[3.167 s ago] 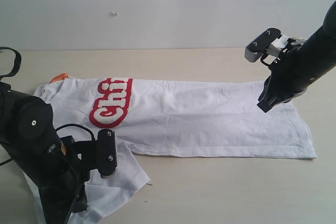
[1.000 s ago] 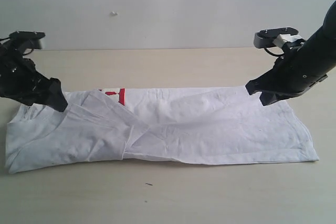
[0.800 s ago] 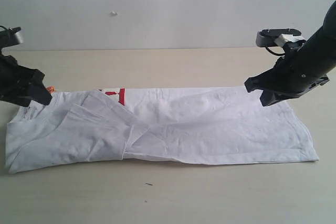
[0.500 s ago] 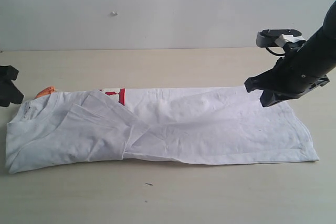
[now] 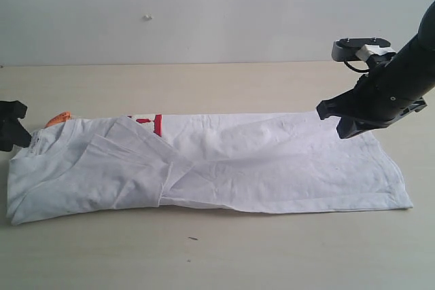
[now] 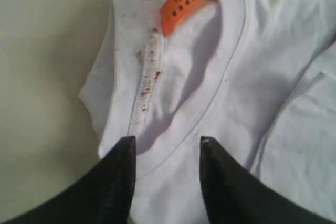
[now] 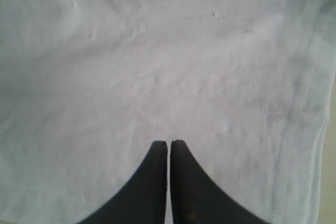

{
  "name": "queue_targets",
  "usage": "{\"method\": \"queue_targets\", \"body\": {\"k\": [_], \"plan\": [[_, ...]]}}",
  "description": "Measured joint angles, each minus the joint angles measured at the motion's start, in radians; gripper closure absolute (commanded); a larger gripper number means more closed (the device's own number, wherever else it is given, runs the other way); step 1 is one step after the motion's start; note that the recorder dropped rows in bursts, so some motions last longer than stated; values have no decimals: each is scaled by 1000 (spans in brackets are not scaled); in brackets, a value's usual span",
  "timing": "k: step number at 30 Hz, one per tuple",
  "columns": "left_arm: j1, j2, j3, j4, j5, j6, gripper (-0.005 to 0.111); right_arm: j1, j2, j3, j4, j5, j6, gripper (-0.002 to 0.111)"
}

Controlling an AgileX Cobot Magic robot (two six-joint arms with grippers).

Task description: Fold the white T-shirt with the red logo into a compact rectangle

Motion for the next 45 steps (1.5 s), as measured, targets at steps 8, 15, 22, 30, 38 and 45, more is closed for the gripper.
{"method": "queue_targets", "body": {"k": [8, 15, 22, 30, 38, 45], "plan": [[2, 11, 0, -1, -20, 0, 33, 0, 0, 0, 0, 0, 2, 105], [2, 45, 0, -1, -20, 0, 33, 0, 0, 0, 0, 5, 2, 105], [2, 74, 0, -1, -18, 4, 33, 0, 0, 0, 0, 11, 2, 105], [2, 76, -2, -15, 32, 33, 33, 0, 0, 0, 0, 11, 2, 105], [2, 85, -2, -26, 53, 51, 33, 0, 0, 0, 0, 17, 2, 105], [2, 111, -14, -73, 91, 66, 33, 0, 0, 0, 0, 17, 2, 105]]}}
